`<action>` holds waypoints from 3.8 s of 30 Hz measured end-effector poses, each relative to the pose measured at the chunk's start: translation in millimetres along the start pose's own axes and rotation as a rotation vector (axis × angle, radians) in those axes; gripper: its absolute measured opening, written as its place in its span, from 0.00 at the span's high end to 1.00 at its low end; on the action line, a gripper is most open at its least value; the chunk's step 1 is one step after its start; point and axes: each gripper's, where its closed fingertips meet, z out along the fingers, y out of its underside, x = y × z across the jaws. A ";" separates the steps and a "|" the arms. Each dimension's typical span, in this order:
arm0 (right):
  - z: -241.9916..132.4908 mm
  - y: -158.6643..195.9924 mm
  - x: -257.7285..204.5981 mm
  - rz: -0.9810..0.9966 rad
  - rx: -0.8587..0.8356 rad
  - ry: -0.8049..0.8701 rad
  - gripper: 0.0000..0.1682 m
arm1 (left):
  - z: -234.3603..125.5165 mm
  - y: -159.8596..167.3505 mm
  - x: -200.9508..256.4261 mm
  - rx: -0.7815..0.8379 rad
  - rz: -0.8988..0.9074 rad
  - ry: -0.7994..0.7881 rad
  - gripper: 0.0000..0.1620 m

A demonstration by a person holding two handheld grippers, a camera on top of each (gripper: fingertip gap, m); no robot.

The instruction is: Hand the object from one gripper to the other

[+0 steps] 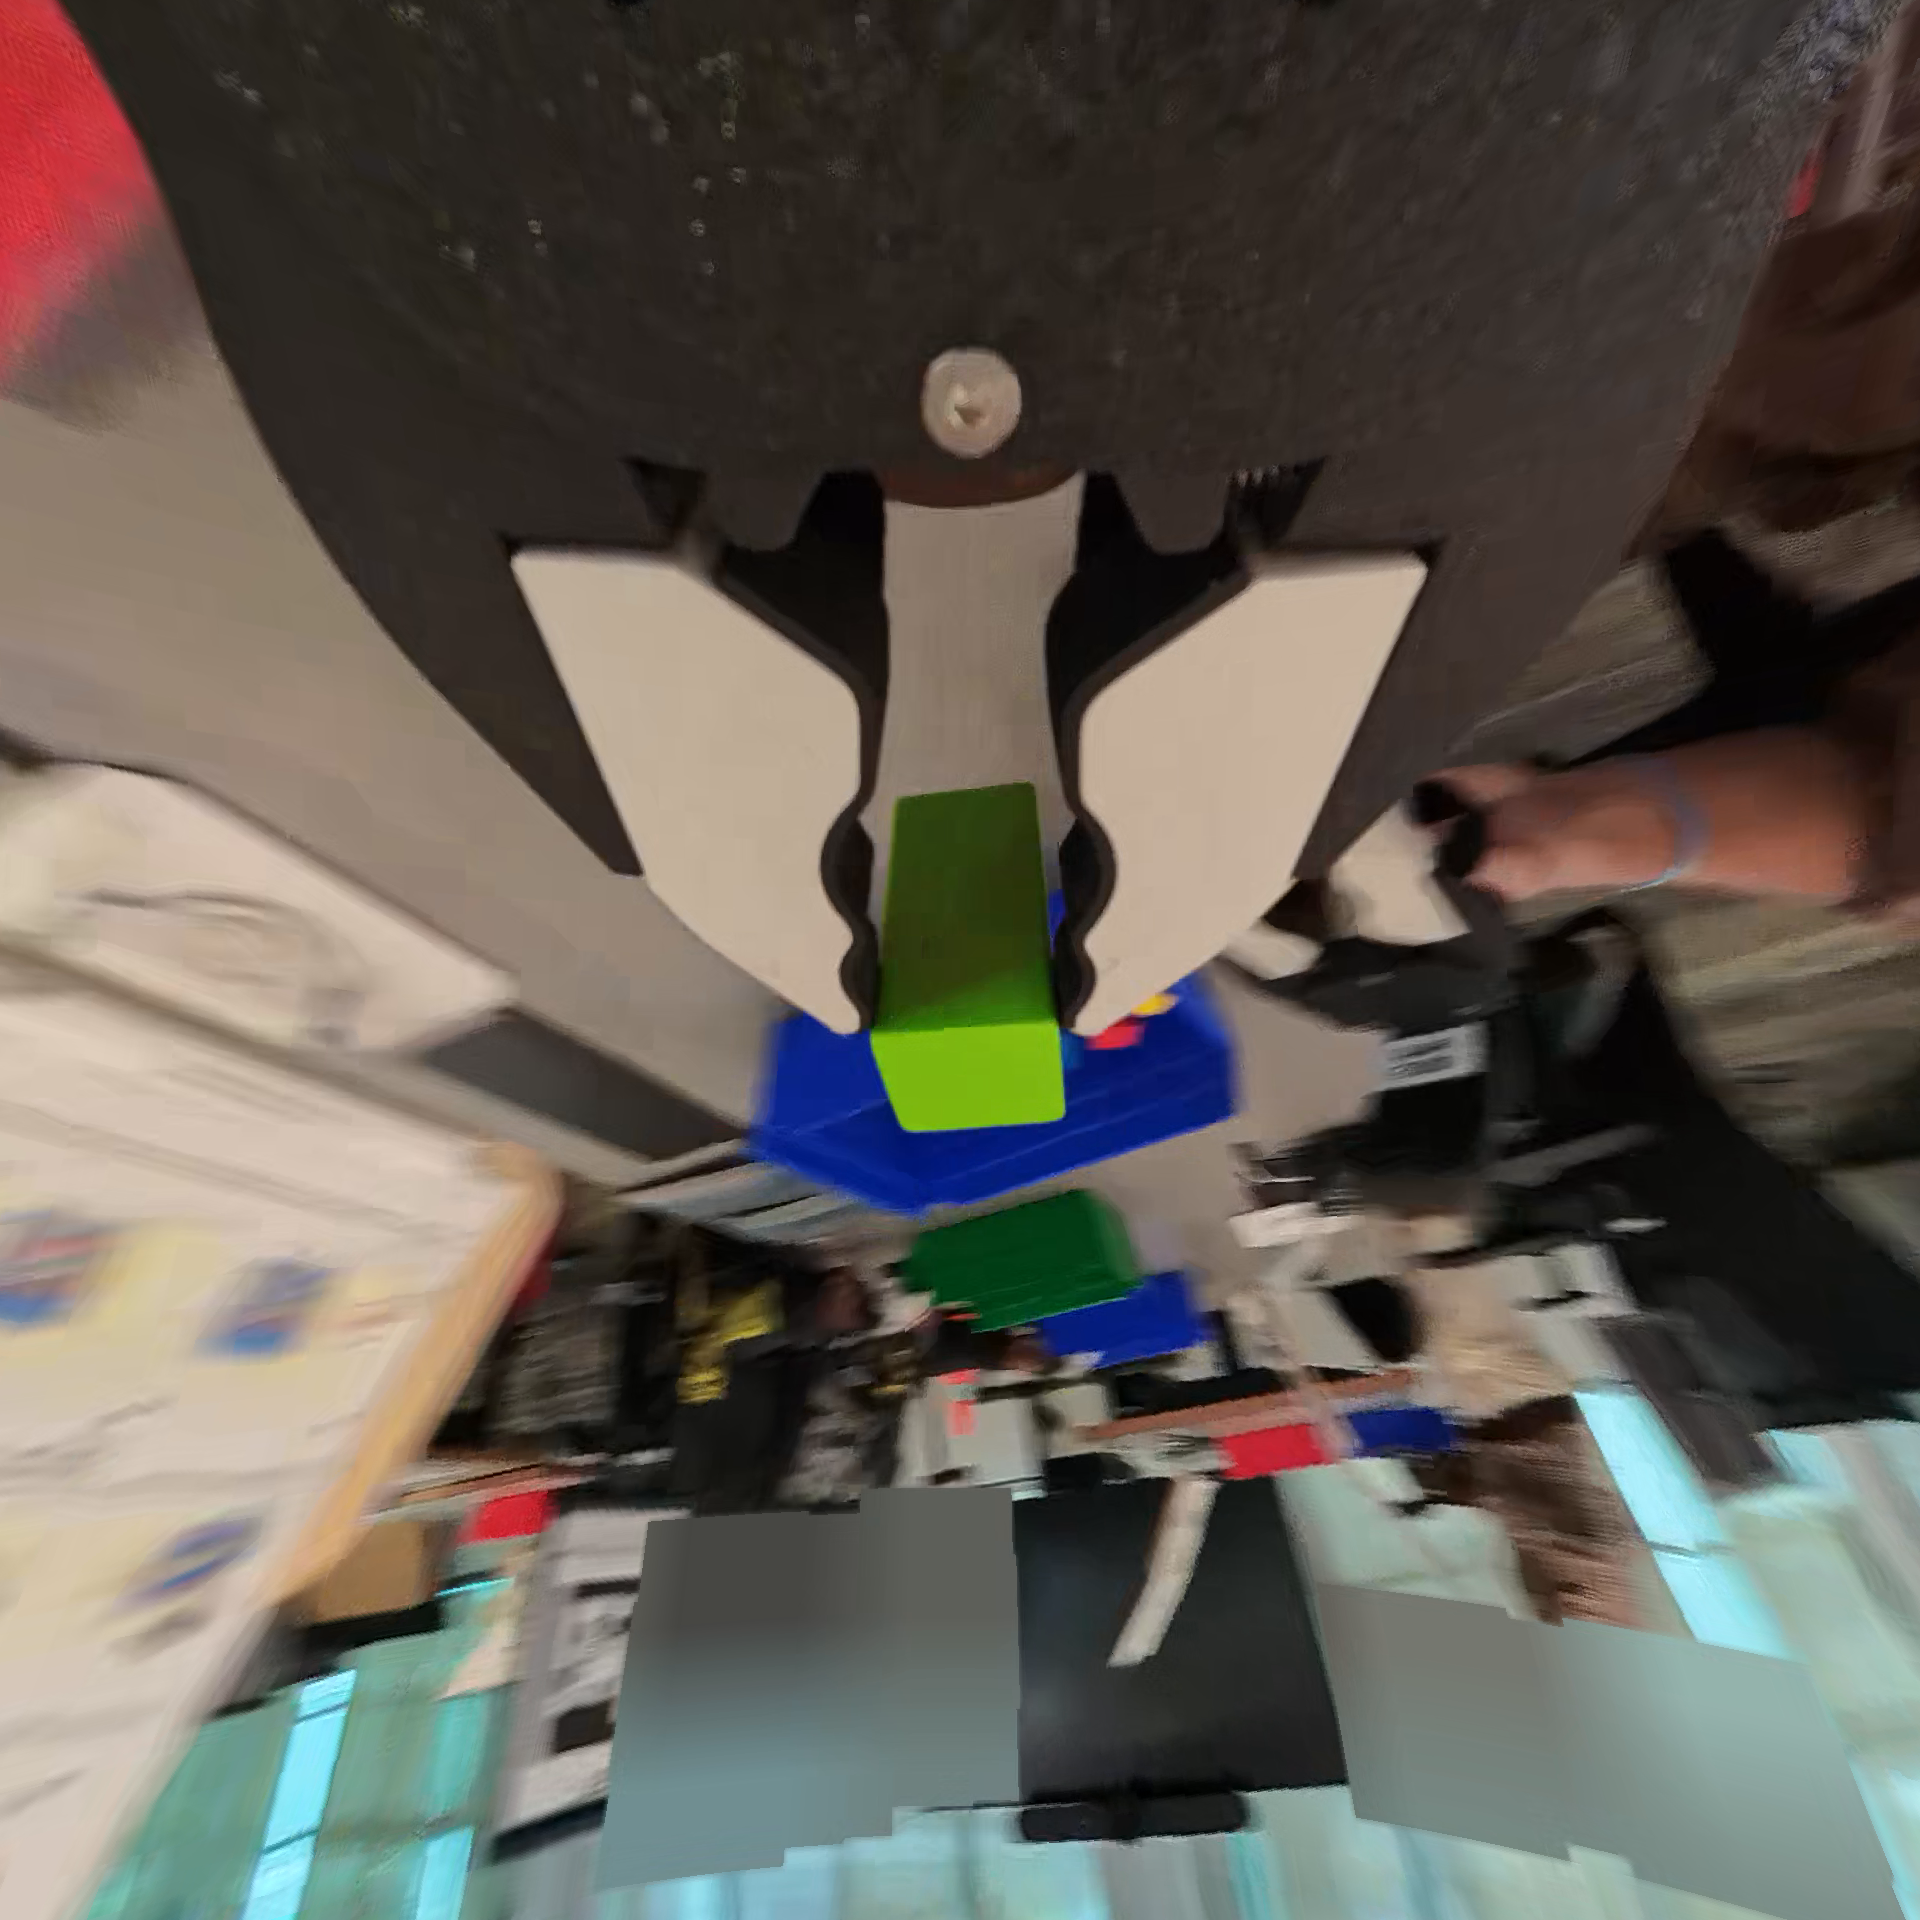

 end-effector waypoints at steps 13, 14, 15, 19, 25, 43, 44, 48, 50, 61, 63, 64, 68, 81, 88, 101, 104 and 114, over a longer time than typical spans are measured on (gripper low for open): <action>-149.2 109.4 176.1 0.433 -0.485 0.724 0.81 | -16.9 56.7 9.3 -0.132 0.088 -0.070 0.72; -140.2 125.3 177.7 0.460 -0.530 0.712 0.81 | -16.9 57.5 8.8 -0.134 0.091 -0.073 0.72; -132.1 140.9 177.6 0.485 -0.583 0.699 0.81 | -17.0 57.5 9.0 -0.136 0.095 -0.071 0.72; -120.6 188.5 178.5 0.519 -0.787 0.717 0.81 | -19.9 56.6 6.9 -0.142 0.124 -0.084 0.72; -131.0 216.4 185.2 0.536 -0.900 0.774 0.81 | -22.2 55.4 4.7 -0.150 0.145 -0.094 0.72; -131.6 -0.5 102.3 0.067 -0.081 0.685 0.74 | -24.0 55.5 7.0 -0.157 0.125 -0.103 0.70; -129.4 -1.9 87.0 0.038 -0.022 0.668 0.74 | -24.4 57.0 7.2 -0.163 0.124 -0.102 0.70; -112.4 54.8 34.8 -0.036 0.076 0.604 0.74 | -26.9 58.6 5.8 -0.179 0.136 -0.117 0.69; -106.3 97.1 17.8 -0.064 0.046 0.613 0.74 | -28.1 56.2 5.7 -0.173 0.148 -0.121 0.69; -100.8 141.7 -11.6 -0.212 -0.018 0.644 0.76 | -29.8 47.9 2.5 -0.219 0.167 -0.093 0.65; -101.6 142.2 -10.0 -0.228 -0.030 0.656 0.76 | -35.9 36.2 2.5 -0.273 0.153 -0.055 0.59; -101.0 144.2 -8.9 -0.237 -0.047 0.659 0.77 | -42.2 25.5 -4.2 -0.285 0.169 -0.084 0.60; -97.1 151.4 -6.9 -0.262 -0.095 0.663 0.77 | -88.9 -16.5 -41.8 -0.382 0.276 -0.205 0.63; -87.0 159.1 -7.5 -0.301 -0.150 0.641 0.78 | -117.6 6.1 -264.8 -0.879 0.125 -0.529 0.65; -94.0 161.2 -2.9 -0.284 -0.158 0.650 0.78 | -98.7 45.3 -310.5 -1.031 0.020 -0.555 0.68; -93.3 155.9 -6.0 -0.204 -0.121 0.610 0.78 | -147.5 -36.7 -265.0 -0.491 -0.298 -0.419 0.79; -73.3 143.0 -21.6 -0.072 -0.073 0.470 0.77 | -133.0 -83.2 -195.1 -0.132 -0.570 -0.049 0.79; 44.4 70.6 -77.5 -0.383 -0.074 0.044 0.67 | -7.5 -67.4 -6.4 -0.032 -0.979 0.509 0.79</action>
